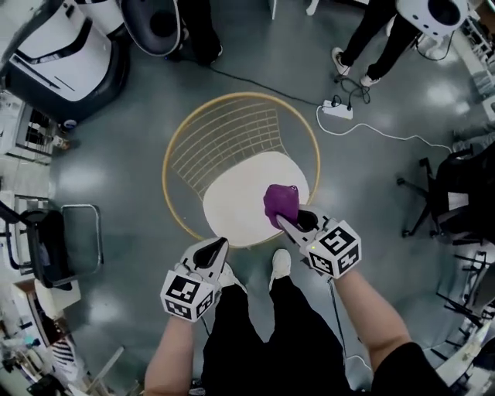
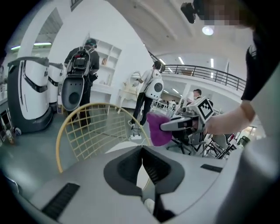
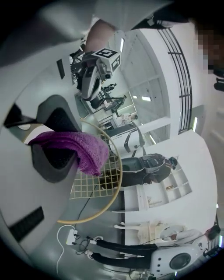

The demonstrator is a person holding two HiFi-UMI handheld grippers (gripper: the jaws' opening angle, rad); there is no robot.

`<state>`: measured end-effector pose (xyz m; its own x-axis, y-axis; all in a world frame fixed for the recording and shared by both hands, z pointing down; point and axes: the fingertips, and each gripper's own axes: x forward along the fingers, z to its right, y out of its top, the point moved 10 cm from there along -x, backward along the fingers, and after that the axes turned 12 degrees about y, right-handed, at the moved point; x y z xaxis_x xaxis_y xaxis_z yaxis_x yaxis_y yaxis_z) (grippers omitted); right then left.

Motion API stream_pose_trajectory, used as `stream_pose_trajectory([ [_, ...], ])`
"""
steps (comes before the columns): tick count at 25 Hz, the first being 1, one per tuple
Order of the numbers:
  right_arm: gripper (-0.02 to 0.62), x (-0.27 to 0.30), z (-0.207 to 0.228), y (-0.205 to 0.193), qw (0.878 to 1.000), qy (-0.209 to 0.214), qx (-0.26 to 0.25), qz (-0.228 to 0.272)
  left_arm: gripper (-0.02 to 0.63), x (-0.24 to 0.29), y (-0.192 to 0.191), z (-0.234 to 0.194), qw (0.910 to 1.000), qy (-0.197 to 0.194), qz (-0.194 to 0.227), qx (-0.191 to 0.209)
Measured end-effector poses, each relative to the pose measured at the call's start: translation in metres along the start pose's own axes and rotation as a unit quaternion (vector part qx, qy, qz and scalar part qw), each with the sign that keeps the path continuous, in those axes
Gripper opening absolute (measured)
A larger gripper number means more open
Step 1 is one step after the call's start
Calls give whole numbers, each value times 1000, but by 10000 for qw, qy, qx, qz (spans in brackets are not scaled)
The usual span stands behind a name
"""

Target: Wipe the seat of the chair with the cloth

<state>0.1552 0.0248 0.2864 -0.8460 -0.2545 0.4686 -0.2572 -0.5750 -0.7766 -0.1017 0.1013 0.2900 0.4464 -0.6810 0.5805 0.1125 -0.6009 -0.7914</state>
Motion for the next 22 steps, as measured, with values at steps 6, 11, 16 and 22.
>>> stream_pose_trajectory([
  [6,71,-37,-62,61,9980,51,-485,401,17,-62,72,13,9973,13,708,169],
  [11,71,-70,-101,103,9934,-61,-748,869,17,-109,110,23,9920,59,1201,376],
  [16,71,-93,-134,130,9879,-74,-955,1217,17,-148,137,30,9864,5,1544,566],
  [22,71,-111,-168,144,9845,-196,-1115,1340,17,-172,152,36,9821,-46,1762,670],
])
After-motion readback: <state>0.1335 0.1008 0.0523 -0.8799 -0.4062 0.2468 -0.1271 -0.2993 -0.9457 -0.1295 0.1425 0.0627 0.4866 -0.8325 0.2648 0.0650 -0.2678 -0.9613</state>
